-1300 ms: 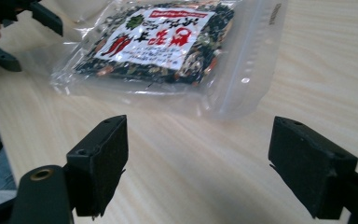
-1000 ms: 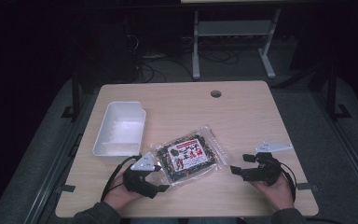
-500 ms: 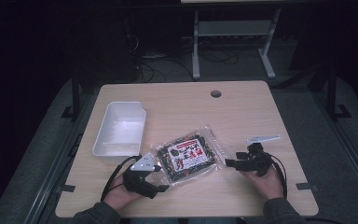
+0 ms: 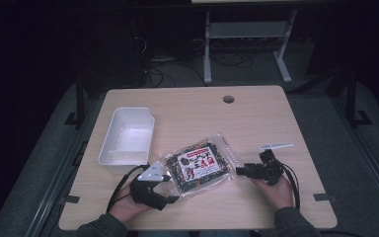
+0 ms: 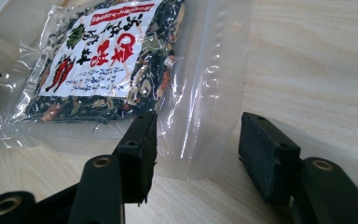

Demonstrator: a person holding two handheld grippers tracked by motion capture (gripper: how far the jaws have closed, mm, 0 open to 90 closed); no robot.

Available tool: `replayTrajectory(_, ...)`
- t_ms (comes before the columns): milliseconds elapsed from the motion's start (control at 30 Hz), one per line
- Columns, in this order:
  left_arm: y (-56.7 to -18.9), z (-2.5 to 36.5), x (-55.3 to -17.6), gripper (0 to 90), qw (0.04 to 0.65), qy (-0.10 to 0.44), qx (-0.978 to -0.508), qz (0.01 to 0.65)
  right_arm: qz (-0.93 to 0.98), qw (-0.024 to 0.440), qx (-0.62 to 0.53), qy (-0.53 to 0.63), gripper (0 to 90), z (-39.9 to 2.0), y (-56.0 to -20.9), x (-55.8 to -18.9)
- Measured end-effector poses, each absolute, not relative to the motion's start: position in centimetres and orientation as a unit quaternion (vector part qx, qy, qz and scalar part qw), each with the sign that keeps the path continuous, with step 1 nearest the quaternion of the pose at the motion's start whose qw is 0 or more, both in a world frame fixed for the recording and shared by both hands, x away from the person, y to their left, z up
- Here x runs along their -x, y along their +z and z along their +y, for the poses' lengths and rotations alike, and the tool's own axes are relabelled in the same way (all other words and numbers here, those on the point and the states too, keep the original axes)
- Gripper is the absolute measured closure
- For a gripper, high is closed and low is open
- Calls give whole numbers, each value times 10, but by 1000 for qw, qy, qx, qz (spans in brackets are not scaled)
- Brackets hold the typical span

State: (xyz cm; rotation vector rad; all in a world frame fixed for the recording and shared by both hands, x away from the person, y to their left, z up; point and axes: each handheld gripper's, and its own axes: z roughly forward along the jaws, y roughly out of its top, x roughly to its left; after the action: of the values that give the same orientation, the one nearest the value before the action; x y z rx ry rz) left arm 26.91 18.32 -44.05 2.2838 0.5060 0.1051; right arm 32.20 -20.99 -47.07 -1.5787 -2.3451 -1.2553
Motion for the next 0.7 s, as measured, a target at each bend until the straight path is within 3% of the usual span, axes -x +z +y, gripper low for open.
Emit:
replayTrajectory(367,-440,183,-269,247,392,41,-897,200,-744,40,520,-418,651,-213,-476,-325)
replayTrajectory(500,-440,183,-269,246,392,42,-897,200,-740,44,520,-425,745,-214,-476,-325)
replayTrajectory(600,-440,183,-269,246,392,41,-897,201,-734,47,519,-436,878,-216,-475,-324)
replayTrajectory(700,-440,184,-269,246,393,41,-896,201,-734,47,517,-438,894,-217,-474,-324)
